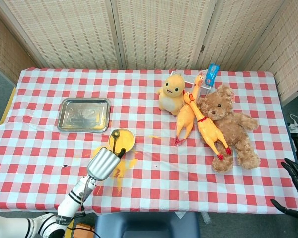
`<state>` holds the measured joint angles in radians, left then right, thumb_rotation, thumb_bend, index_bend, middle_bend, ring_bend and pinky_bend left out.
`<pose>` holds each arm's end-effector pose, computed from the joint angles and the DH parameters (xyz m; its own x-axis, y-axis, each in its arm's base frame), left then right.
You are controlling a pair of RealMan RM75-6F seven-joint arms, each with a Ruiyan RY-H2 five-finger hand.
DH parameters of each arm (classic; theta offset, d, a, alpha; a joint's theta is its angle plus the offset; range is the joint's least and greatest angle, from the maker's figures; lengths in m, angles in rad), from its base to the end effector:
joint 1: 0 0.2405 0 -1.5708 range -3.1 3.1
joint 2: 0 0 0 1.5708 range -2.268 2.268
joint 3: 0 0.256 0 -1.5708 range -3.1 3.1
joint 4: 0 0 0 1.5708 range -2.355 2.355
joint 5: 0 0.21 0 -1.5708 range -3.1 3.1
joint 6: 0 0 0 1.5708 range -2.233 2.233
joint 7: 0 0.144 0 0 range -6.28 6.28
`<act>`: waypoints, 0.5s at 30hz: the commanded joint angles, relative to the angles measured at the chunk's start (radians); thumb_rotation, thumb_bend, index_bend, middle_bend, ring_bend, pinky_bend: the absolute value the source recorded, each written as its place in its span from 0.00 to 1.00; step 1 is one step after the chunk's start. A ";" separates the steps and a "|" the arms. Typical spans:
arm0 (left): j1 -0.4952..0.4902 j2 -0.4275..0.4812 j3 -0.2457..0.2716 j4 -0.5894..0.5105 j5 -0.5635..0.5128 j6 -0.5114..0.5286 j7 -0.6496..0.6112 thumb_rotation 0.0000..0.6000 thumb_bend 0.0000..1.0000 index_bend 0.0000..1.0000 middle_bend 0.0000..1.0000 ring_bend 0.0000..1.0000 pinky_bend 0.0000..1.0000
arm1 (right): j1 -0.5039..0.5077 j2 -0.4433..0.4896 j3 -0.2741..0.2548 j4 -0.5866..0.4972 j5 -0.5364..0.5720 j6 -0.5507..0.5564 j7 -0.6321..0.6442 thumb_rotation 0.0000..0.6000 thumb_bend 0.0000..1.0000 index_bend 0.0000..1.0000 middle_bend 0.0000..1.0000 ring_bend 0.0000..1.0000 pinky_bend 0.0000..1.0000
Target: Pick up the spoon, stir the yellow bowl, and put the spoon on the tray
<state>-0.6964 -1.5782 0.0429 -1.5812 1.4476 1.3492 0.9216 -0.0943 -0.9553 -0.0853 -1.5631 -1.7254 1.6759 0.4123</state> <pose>-0.1236 0.2714 -0.0091 0.7495 -0.2941 0.5931 0.4023 -0.5090 -0.7609 -0.3217 -0.0945 0.2079 0.1929 -0.0632 0.9792 -0.9803 -0.0566 0.1894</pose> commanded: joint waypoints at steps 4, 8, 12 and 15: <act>0.164 -0.126 0.092 0.327 0.274 0.296 -0.413 1.00 0.37 0.37 1.00 1.00 1.00 | -0.003 -0.002 -0.009 -0.001 -0.025 0.012 -0.008 1.00 0.09 0.00 0.00 0.00 0.00; 0.186 -0.186 0.095 0.440 0.277 0.305 -0.477 1.00 0.37 0.39 1.00 1.00 1.00 | -0.004 -0.003 -0.012 -0.003 -0.037 0.019 -0.012 1.00 0.09 0.00 0.00 0.00 0.00; 0.215 -0.359 0.071 0.745 0.258 0.297 -0.690 1.00 0.38 0.42 1.00 1.00 1.00 | -0.012 -0.003 -0.016 0.000 -0.045 0.039 -0.009 1.00 0.09 0.00 0.00 0.00 0.00; 0.220 -0.429 0.058 0.881 0.262 0.305 -0.764 1.00 0.38 0.44 1.00 1.00 1.00 | -0.011 -0.004 -0.016 0.003 -0.044 0.036 -0.007 1.00 0.09 0.00 0.00 0.00 0.00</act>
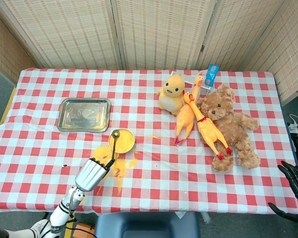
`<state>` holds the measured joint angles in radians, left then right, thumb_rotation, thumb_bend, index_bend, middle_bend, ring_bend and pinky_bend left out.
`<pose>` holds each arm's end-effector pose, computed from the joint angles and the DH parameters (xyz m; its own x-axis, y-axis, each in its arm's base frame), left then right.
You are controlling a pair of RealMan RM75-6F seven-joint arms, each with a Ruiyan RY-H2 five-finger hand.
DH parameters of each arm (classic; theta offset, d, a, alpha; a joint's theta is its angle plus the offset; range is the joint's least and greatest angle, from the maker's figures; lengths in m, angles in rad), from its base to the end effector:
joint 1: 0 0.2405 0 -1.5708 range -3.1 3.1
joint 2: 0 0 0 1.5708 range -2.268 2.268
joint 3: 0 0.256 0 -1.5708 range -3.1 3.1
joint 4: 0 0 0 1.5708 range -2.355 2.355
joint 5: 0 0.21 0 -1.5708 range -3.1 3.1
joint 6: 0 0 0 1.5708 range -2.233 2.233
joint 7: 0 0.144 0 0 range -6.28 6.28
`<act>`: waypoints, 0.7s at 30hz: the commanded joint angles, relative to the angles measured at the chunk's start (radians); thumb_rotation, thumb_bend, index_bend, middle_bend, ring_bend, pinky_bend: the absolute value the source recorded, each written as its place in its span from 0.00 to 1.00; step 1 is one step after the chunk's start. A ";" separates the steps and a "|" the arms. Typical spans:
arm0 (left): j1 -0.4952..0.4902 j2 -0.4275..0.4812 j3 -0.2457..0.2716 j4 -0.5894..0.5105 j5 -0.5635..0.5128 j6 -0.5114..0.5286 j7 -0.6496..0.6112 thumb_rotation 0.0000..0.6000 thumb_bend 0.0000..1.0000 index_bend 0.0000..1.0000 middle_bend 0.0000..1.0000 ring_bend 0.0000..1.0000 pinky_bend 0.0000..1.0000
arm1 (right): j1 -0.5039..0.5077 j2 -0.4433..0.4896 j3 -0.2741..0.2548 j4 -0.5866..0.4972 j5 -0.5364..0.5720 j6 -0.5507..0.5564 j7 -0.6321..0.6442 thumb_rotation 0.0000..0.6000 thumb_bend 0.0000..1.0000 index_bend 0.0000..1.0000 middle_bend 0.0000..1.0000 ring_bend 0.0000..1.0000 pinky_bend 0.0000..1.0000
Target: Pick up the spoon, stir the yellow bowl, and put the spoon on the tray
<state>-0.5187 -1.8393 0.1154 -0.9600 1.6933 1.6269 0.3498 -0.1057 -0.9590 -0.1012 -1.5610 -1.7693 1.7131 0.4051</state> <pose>-0.1951 0.2513 -0.0382 0.5314 -0.3345 0.7783 0.5674 -0.5416 -0.6202 -0.3156 -0.0870 0.2063 0.1894 -0.0628 0.9799 -0.9786 -0.0936 0.1832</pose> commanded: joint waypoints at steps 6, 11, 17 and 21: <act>0.028 -0.269 -0.027 0.459 0.044 0.063 -0.240 1.00 0.39 0.46 1.00 1.00 1.00 | 0.001 0.000 -0.002 -0.001 0.001 -0.001 -0.001 1.00 0.09 0.00 0.00 0.00 0.00; 0.026 -0.313 -0.031 0.575 0.049 0.071 -0.269 1.00 0.40 0.46 1.00 1.00 1.00 | 0.000 0.001 -0.003 0.000 0.001 0.002 -0.002 1.00 0.09 0.00 0.00 0.00 0.00; 0.022 -0.344 -0.048 0.659 0.033 0.082 -0.323 1.00 0.42 0.42 1.00 1.00 1.00 | -0.001 0.002 -0.003 0.000 0.003 0.004 0.000 1.00 0.09 0.00 0.00 0.00 0.00; 0.017 -0.353 -0.053 0.696 0.022 0.058 -0.337 1.00 0.42 0.41 1.00 1.00 1.00 | 0.000 0.003 -0.004 -0.001 0.001 0.003 0.003 1.00 0.09 0.00 0.00 0.00 0.00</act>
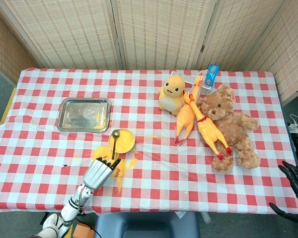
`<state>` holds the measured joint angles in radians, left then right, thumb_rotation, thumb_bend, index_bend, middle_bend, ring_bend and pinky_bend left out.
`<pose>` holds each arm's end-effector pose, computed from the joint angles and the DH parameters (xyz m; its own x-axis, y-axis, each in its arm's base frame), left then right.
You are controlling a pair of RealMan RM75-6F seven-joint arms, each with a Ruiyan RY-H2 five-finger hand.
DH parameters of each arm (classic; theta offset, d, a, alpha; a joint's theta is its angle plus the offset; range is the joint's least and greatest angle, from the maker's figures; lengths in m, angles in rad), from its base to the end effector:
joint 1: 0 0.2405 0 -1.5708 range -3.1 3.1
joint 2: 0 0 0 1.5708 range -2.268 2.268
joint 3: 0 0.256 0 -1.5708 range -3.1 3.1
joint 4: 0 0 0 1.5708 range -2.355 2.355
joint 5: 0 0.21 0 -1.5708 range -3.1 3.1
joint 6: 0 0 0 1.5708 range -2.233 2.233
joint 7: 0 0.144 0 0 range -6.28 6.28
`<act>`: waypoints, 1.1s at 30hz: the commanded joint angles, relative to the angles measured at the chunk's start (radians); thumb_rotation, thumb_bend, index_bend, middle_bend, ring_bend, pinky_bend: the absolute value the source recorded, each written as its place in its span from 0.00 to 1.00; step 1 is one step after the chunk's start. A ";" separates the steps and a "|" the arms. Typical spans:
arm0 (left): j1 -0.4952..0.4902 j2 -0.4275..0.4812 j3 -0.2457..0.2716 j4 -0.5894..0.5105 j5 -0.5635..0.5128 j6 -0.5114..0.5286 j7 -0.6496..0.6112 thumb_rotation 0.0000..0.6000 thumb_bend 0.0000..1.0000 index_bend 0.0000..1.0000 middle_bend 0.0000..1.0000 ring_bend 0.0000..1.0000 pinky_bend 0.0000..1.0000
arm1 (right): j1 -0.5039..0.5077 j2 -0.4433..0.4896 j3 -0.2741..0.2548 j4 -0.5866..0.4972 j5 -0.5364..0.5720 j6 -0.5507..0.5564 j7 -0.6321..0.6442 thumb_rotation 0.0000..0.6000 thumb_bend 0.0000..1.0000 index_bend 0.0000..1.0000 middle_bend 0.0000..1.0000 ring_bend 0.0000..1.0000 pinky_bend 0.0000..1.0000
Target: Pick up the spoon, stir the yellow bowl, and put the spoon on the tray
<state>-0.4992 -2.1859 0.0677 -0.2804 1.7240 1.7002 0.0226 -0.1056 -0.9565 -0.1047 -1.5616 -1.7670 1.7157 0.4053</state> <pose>-0.2039 0.2659 -0.0779 0.4880 -0.3940 0.7789 0.5564 -0.5471 -0.6254 -0.3158 -0.0864 0.2071 0.1907 -0.0629 0.9796 -0.9786 -0.0912 0.1847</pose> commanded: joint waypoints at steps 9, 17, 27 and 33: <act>-0.008 -0.009 -0.021 0.054 -0.040 -0.065 -0.023 1.00 0.42 0.41 1.00 1.00 1.00 | 0.000 0.003 -0.004 0.003 -0.006 0.004 0.012 1.00 0.09 0.00 0.00 0.00 0.00; -0.007 -0.003 -0.021 0.066 -0.049 -0.063 -0.037 1.00 0.42 0.45 1.00 1.00 1.00 | 0.002 0.002 -0.005 0.001 -0.005 0.000 0.007 1.00 0.09 0.00 0.00 0.00 0.00; -0.011 -0.008 -0.012 0.072 -0.050 -0.069 -0.035 1.00 0.42 0.46 1.00 1.00 1.00 | 0.001 0.003 -0.004 0.001 -0.003 0.003 0.008 1.00 0.09 0.00 0.00 0.00 0.00; -0.020 -0.010 -0.013 0.075 -0.053 -0.062 -0.040 1.00 0.42 0.47 1.00 1.00 1.00 | 0.000 0.003 -0.004 0.003 0.000 0.005 0.010 1.00 0.09 0.00 0.00 0.00 0.00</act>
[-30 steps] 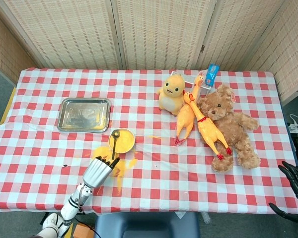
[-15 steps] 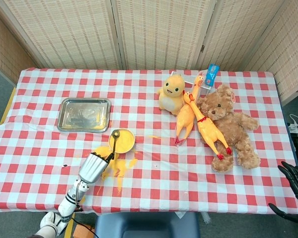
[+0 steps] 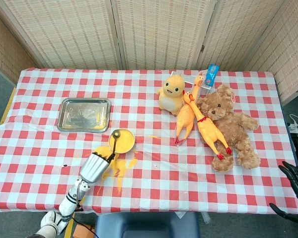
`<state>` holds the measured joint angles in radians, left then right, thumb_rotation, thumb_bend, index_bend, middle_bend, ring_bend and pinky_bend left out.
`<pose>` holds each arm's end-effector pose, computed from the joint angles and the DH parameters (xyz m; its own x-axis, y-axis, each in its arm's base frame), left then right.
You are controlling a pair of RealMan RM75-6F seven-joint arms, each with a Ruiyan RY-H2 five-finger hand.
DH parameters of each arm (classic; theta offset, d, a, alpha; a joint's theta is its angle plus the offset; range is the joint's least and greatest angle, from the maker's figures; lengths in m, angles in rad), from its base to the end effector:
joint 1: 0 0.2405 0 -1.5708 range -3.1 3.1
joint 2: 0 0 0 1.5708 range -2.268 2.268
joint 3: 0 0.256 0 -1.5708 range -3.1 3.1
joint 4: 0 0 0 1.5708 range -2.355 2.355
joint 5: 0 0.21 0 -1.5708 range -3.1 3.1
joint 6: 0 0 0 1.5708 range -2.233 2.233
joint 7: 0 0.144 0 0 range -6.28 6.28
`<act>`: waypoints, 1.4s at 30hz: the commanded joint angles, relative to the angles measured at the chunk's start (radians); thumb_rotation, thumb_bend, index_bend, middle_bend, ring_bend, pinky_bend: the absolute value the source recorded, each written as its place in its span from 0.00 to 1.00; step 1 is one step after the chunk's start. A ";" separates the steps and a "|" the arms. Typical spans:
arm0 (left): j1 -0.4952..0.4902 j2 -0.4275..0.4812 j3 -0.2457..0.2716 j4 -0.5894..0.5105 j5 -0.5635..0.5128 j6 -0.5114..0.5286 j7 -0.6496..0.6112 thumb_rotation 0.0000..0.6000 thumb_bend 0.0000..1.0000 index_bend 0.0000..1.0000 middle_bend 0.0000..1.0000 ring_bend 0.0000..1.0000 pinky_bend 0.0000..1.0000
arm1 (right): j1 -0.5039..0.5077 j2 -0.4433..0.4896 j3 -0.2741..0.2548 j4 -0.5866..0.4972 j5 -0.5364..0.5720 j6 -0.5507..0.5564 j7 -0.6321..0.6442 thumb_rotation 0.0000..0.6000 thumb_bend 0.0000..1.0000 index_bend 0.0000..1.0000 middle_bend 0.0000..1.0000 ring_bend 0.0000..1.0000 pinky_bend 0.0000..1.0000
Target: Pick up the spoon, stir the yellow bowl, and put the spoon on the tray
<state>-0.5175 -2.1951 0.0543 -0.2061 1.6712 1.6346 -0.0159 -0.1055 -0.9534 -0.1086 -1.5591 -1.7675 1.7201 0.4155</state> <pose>-0.2160 0.2838 -0.0733 0.5447 -0.3670 0.7540 0.5679 -0.5002 -0.6537 -0.3161 -0.0855 0.2084 0.1854 -0.0642 0.9806 -0.9795 -0.0915 0.1792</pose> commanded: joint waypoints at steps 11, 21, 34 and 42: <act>-0.006 -0.010 0.003 0.000 -0.003 0.004 -0.006 1.00 0.42 0.47 1.00 1.00 1.00 | 0.000 -0.001 0.001 -0.001 0.004 -0.001 -0.002 1.00 0.09 0.00 0.00 0.00 0.00; -0.016 -0.024 0.000 0.007 -0.009 -0.005 -0.002 1.00 0.42 0.48 1.00 1.00 1.00 | -0.001 0.001 0.001 0.000 0.003 0.001 0.001 1.00 0.09 0.00 0.00 0.00 0.00; -0.018 -0.020 0.001 0.013 -0.015 -0.005 0.002 1.00 0.42 0.51 1.00 1.00 1.00 | 0.000 -0.001 0.001 0.001 0.003 -0.001 -0.001 1.00 0.09 0.00 0.00 0.00 0.00; -0.019 -0.019 0.001 0.014 -0.017 -0.003 0.007 1.00 0.42 0.52 1.00 1.00 1.00 | 0.001 -0.001 0.001 0.000 0.003 -0.002 -0.001 1.00 0.09 0.00 0.00 0.00 0.00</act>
<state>-0.5364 -2.2143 0.0551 -0.1927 1.6547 1.6313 -0.0089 -0.1049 -0.9540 -0.1075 -1.5587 -1.7639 1.7183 0.4145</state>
